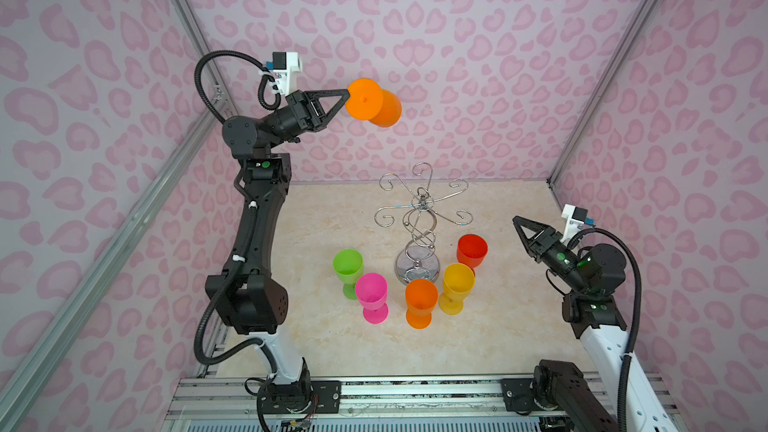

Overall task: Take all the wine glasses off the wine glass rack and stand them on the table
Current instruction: 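Raise the held orange glass up and away from the rack with the left gripper, then swing the glass toward the right gripper while the right reaches for it, then close the right gripper on the glass bowl while the left opens on the foot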

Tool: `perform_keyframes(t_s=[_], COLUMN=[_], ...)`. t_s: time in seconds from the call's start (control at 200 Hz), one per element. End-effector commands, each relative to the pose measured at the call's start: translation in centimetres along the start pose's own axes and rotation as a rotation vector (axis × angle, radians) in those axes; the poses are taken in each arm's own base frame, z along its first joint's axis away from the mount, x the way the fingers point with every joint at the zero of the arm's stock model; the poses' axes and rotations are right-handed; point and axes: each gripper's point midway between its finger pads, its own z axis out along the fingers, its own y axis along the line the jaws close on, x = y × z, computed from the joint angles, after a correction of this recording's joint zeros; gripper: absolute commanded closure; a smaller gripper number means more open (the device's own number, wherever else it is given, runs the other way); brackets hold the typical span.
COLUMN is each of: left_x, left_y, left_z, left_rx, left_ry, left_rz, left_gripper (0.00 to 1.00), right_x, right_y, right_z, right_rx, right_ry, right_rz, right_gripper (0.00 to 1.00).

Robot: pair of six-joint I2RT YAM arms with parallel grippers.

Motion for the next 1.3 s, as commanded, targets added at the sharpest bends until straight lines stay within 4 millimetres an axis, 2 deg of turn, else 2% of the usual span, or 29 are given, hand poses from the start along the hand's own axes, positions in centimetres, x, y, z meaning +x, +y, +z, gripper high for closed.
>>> perform_keyframes(t_s=[0.0, 0.185, 0.31, 0.395, 0.64, 0.835, 1.15, 1.295], left_x=[0.8, 5.3, 7.1, 8.4, 11.1, 12.4, 14.2, 14.9], left_y=[-3.3, -4.9, -5.2, -5.2, -5.4, -4.7, -3.4, -2.7], left_z=[0.8, 3.6, 3.9, 4.2, 5.6, 6.5, 7.5, 7.9], left_rx=[0.080, 0.176, 0.226, 0.254, 0.386, 0.504, 0.500, 0.493], left_ry=[-0.040, -0.032, -0.062, -0.068, -0.083, -0.085, -0.054, -0.046], left_rz=[0.019, -0.101, -0.173, -0.217, -0.373, -0.492, -0.549, -0.575], left_gripper=[0.98, 0.98, 0.98, 0.98, 0.98, 0.98, 0.98, 0.98], right_x=[-1.7, -2.8, -3.1, -3.2, -2.0, -1.2, -0.2, 0.5], right_y=[3.9, 9.1, 12.3, 13.5, 15.3, 15.8, 15.6, 16.2], right_z=[-0.1, -0.3, -0.9, -1.2, 0.5, 1.4, 2.4, 2.5], right_rx=[-0.135, -0.309, -0.434, -0.498, -0.640, -0.738, -0.779, -0.808], right_ry=[-0.061, -0.104, -0.133, -0.162, -0.098, -0.052, -0.011, 0.006], right_rz=[-0.083, -0.179, -0.214, -0.241, -0.235, -0.189, -0.181, -0.190], right_gripper=[0.67, 0.67, 0.66, 0.58, 0.54, 0.53, 0.53, 0.52])
